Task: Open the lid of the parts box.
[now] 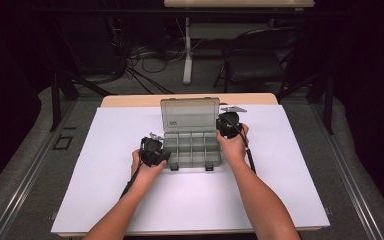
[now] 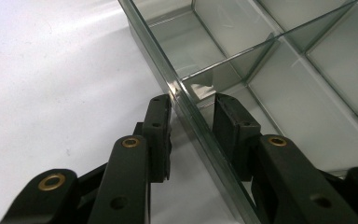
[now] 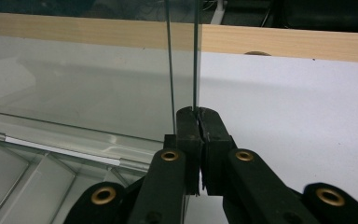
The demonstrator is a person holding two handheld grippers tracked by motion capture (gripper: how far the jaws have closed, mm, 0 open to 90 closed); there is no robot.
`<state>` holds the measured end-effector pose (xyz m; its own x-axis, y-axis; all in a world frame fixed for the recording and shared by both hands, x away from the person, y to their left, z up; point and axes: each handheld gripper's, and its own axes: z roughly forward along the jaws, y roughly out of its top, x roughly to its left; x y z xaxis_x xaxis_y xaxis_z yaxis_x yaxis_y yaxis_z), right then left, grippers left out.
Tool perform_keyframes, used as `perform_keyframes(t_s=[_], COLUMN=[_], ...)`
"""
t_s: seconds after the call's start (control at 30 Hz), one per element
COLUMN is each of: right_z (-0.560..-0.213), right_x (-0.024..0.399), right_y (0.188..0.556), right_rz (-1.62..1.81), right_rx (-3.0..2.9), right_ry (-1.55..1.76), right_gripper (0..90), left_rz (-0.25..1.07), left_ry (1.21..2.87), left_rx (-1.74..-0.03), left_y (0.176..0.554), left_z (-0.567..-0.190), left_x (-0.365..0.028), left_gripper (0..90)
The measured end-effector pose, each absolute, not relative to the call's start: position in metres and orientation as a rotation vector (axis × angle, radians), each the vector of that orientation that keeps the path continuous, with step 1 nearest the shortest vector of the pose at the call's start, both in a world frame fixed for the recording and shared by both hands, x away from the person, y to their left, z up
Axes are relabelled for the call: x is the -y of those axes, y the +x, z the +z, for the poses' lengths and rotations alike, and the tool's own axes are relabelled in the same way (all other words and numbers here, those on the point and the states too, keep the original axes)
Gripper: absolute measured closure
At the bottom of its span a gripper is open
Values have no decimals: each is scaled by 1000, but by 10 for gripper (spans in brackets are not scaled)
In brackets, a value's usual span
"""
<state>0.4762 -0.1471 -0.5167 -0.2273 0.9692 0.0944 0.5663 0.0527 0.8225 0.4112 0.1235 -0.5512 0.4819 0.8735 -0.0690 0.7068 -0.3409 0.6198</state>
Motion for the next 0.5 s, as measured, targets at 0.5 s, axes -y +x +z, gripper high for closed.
perform_keyframes(t_s=[0.5], right_z=[-516], right_x=[148], right_y=[488], right_rz=[1057], right_rx=[-1852], right_ry=[1587], right_gripper=[885], left_rz=[367], left_ry=[2139], left_rx=[-1301], left_y=[411], left_z=[-551], left_x=[-124], left_gripper=[673])
